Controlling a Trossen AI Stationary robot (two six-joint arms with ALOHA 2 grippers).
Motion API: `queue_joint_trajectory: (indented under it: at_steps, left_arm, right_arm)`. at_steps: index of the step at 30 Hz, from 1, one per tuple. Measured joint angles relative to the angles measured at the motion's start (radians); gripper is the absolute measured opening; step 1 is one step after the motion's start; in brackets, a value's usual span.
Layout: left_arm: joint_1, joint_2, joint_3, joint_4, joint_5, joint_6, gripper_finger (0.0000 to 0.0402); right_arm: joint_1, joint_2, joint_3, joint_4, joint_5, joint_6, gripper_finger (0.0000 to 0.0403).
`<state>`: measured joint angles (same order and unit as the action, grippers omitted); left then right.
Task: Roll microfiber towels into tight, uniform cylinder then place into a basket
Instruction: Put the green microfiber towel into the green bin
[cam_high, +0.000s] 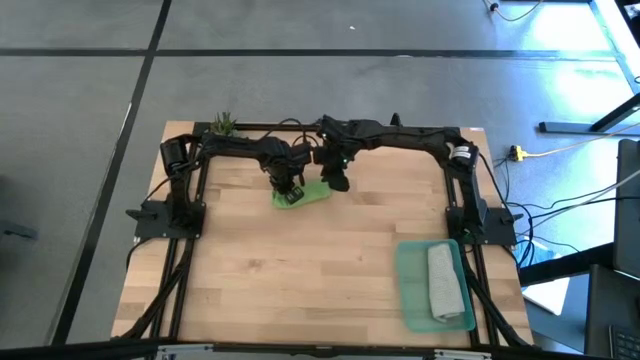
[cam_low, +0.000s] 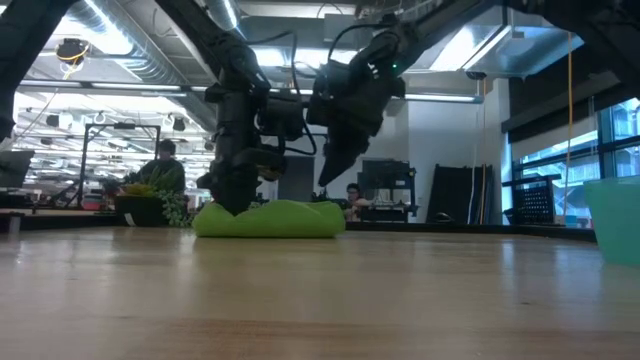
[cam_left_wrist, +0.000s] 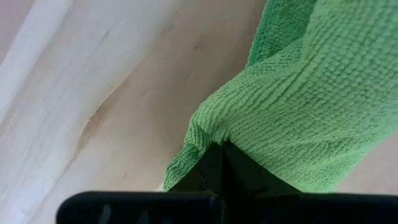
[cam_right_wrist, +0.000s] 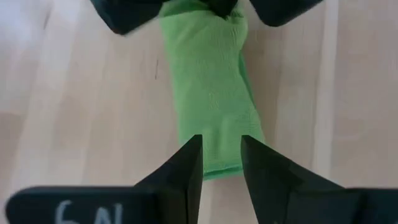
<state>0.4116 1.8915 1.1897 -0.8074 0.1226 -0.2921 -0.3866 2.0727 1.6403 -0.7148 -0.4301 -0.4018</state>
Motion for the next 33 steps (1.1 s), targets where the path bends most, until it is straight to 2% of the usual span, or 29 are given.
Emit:
queue_joint_trajectory:
  at_steps: [3, 10, 18, 22, 25, 33]
  left_arm:
    - [-0.002, 0.001, 0.003, -0.001, 0.009, 0.036, 0.0000]
    - [0.001, 0.002, 0.003, -0.003, 0.018, 0.117, 0.0000]
    - [0.001, 0.002, 0.003, -0.009, 0.019, 0.195, 0.0000]
    - [0.001, 0.002, 0.003, -0.010, 0.020, 0.234, 0.0000]
    - [0.001, 0.002, 0.003, -0.010, 0.025, 0.262, 0.0000]
    - [0.001, 0.002, 0.003, -0.003, 0.027, 0.329, 0.0000]
  right_arm:
    - [-0.006, -0.004, -0.026, 0.001, -0.010, -0.045, 0.0110]
    - [-0.028, -0.058, -0.028, -0.121, -0.061, -0.055, 0.0110]
    - [-0.038, -0.162, -0.028, -0.194, -0.076, -0.057, 0.0110]
    - [-0.032, -0.222, -0.087, -0.178, -0.114, -0.056, 0.0110]
    - [-0.009, -0.264, -0.176, -0.110, -0.113, -0.052, 0.0110]
    - [0.065, -0.304, -0.411, 0.256, -0.092, -0.024, 0.0110]
